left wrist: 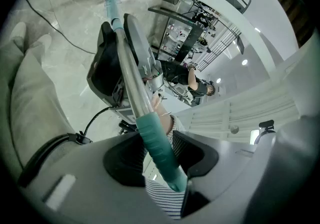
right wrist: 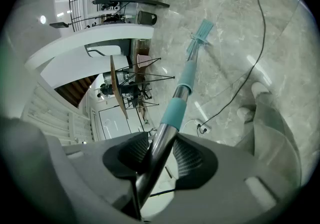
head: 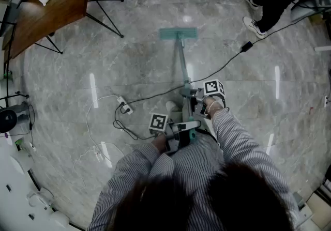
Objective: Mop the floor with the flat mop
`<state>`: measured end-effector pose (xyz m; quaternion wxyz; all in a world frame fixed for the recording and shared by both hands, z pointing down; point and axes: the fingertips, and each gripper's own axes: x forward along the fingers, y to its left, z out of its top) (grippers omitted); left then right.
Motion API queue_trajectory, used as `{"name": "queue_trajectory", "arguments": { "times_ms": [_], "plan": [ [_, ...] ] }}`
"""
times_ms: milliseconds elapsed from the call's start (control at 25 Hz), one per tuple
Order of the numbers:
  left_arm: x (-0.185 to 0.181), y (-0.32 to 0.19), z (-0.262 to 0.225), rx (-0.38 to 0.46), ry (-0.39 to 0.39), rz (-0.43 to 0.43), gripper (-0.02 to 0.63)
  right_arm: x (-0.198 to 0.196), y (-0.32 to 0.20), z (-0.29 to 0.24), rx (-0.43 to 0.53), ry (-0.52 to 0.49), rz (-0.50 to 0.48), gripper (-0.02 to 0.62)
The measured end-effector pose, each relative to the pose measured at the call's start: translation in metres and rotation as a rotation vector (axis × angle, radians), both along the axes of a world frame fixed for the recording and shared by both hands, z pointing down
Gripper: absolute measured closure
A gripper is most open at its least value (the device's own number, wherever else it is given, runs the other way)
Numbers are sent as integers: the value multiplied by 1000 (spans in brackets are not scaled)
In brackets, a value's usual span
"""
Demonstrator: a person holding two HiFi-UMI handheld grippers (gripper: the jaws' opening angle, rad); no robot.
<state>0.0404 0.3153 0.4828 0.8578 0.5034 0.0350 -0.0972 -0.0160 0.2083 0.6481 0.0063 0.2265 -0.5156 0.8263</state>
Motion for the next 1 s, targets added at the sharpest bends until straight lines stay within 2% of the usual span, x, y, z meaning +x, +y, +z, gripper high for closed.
{"name": "queue_trajectory", "arguments": {
  "times_ms": [480,760,880,1000],
  "plan": [
    [-1,-2,-4,11,37,15,442,0,-3,-2,9,22,-2,437],
    [1,-26,-17,28,58,-3,437,1,-25,-12,7,32,-6,437],
    [3,-61,-15,25,49,-47,436,4,-60,-9,6,14,7,437],
    [7,-137,3,18,36,-129,434,9,-135,8,-6,-14,22,442]
  ]
}}
